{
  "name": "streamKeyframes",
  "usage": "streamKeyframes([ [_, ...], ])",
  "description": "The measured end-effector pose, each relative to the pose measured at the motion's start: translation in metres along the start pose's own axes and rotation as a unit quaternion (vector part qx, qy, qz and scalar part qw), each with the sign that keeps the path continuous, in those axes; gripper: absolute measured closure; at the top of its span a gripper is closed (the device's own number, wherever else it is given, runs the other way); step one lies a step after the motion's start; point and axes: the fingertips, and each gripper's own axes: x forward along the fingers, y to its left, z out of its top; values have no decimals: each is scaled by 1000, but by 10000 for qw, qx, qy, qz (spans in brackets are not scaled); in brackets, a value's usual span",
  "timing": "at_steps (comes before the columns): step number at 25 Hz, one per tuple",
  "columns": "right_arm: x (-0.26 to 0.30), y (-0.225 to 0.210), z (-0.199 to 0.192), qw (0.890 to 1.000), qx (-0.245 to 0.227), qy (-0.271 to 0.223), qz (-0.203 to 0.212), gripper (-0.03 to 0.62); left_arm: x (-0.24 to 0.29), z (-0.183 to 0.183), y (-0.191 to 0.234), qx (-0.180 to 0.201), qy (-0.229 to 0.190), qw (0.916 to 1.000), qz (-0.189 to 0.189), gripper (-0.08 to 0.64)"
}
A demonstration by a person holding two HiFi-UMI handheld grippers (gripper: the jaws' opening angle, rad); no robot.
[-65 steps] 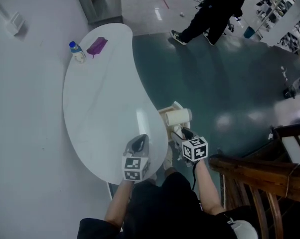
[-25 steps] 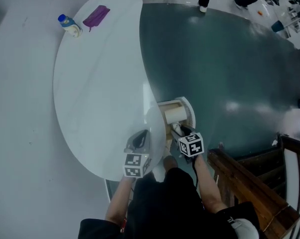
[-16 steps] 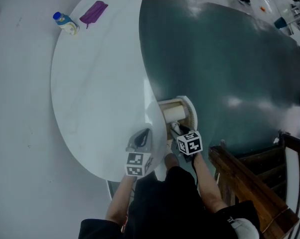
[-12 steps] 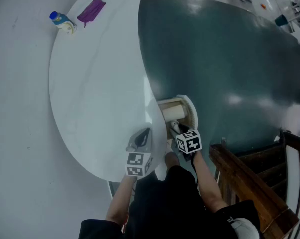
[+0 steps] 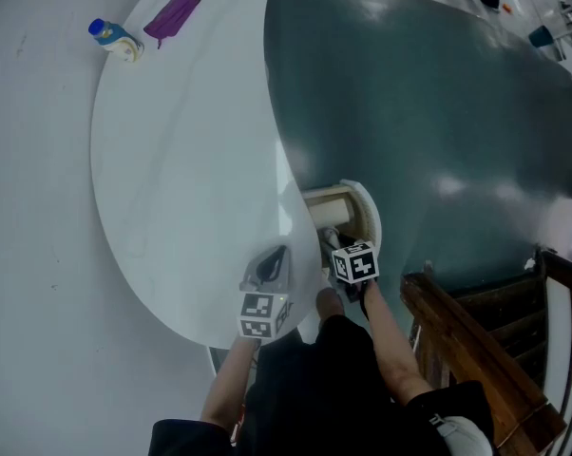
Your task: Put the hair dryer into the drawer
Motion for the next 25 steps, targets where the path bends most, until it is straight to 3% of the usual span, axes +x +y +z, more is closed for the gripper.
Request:
streamKeyframes([
  [25,52,-33,7,9975,606,339,-114,387,9,-7,7,-155,166,9997,34,554],
])
